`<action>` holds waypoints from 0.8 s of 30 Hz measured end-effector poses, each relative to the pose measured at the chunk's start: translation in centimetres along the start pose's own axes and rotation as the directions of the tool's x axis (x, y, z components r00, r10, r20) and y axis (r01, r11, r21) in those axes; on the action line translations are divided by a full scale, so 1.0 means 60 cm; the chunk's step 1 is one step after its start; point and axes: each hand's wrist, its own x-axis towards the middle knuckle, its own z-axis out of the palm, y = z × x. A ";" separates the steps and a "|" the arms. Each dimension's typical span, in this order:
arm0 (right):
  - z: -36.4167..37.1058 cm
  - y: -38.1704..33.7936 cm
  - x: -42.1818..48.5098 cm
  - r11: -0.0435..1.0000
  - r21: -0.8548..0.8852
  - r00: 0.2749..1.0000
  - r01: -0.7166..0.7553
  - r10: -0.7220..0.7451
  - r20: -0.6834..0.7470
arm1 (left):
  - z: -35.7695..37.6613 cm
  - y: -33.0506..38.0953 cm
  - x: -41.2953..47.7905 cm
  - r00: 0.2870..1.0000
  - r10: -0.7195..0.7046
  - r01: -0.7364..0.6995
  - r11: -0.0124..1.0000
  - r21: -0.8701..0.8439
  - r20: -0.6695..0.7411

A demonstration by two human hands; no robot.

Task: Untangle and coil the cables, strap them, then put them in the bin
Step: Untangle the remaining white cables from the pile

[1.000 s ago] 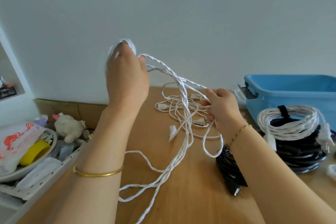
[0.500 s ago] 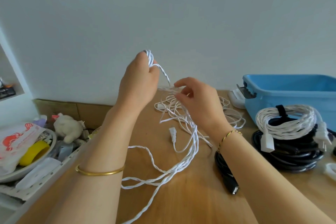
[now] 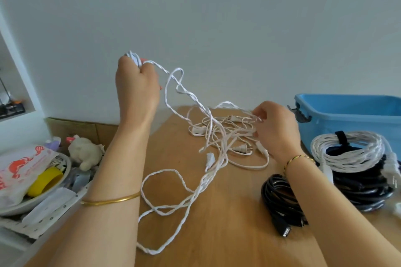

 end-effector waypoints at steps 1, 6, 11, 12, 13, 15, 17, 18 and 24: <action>-0.002 0.003 0.001 0.999 -0.048 0.998 -0.026 0.029 0.055 | 0.001 0.003 -0.001 0.999 -0.011 0.012 1.000 -0.008 0.033; -0.005 -0.027 -0.006 0.985 -0.161 0.984 0.067 -0.038 0.177 | 0.028 0.007 -0.026 0.963 -0.045 0.030 0.998 0.062 0.264; -0.006 -0.088 -0.033 0.852 0.504 0.978 0.141 -0.200 0.066 | 0.047 0.018 -0.049 0.893 -0.072 0.062 0.997 0.036 0.444; -0.002 -0.091 -0.036 0.840 0.520 0.974 0.155 -0.218 0.062 | 0.048 0.022 -0.054 0.874 -0.063 0.062 0.998 0.016 0.481; 0.000 -0.092 -0.037 0.839 0.514 0.969 0.180 -0.241 0.054 | 0.048 0.024 -0.058 0.852 -0.050 0.055 0.998 0.006 0.521; 0.000 -0.090 -0.037 0.839 0.504 0.963 0.207 -0.266 0.048 | 0.047 0.028 -0.063 0.801 -0.029 0.035 0.999 0.001 0.598; -0.002 -0.086 -0.032 0.853 0.476 0.963 0.213 -0.267 0.047 | 0.046 0.027 -0.066 0.762 -0.005 0.001 1.000 0.007 0.647; -0.002 -0.085 -0.031 0.869 0.444 0.964 0.217 -0.263 0.046 | 0.047 0.026 -0.067 0.752 0.003 -0.024 0.999 0.022 0.659; -0.016 -0.072 -0.019 0.689 0.723 0.998 -0.055 0.065 0.013 | 0.047 0.001 -0.056 0.812 -0.020 -0.067 0.990 0.127 0.583</action>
